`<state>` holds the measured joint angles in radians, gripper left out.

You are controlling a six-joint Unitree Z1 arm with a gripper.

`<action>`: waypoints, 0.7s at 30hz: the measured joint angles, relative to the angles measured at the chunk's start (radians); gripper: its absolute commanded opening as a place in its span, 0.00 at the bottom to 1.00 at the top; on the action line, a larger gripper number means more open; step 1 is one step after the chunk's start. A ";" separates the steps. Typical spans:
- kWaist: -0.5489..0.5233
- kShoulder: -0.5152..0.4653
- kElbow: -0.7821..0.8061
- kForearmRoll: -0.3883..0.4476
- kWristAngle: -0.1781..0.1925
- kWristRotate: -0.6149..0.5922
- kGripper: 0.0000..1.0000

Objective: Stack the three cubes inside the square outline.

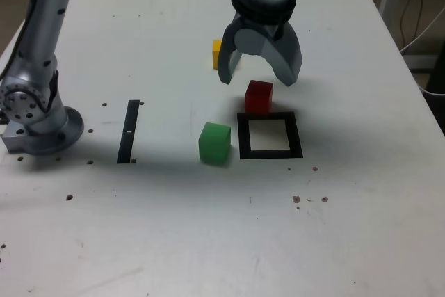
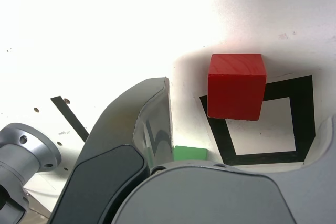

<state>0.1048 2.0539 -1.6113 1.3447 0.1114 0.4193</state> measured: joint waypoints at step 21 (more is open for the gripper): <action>0.014 0.125 -0.055 -0.002 -0.009 -0.016 0.91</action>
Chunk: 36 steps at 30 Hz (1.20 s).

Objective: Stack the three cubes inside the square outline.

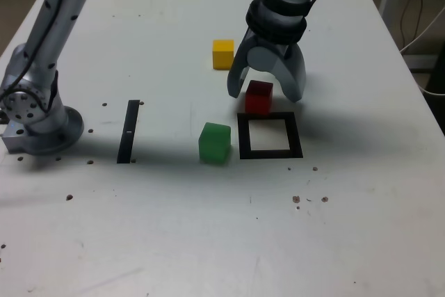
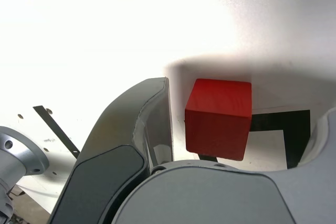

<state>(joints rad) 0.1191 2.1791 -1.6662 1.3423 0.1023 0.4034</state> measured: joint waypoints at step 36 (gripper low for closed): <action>0.007 0.028 0.008 -0.017 0.006 -0.018 0.38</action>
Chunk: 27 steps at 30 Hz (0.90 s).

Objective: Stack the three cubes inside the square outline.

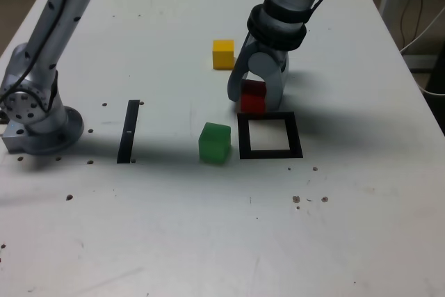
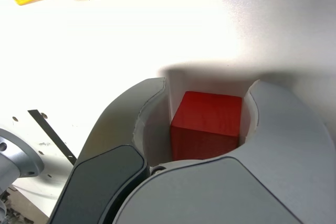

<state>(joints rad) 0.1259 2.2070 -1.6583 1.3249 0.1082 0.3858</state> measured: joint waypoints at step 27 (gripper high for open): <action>-0.102 -0.090 -0.011 0.041 -0.141 -0.284 0.39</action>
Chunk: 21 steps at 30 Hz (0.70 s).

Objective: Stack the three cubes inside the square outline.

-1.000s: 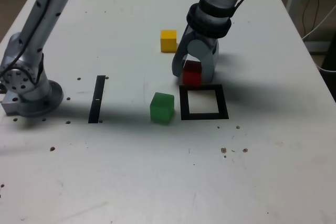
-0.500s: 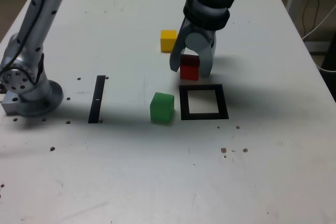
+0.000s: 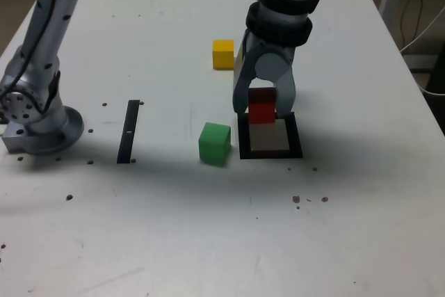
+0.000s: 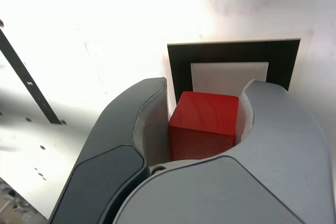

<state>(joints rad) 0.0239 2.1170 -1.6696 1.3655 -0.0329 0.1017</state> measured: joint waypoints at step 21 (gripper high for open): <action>-0.035 0.015 0.054 -0.076 -0.001 -0.016 0.39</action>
<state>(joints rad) -0.0108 2.1323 -1.6158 1.2900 -0.0342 0.0861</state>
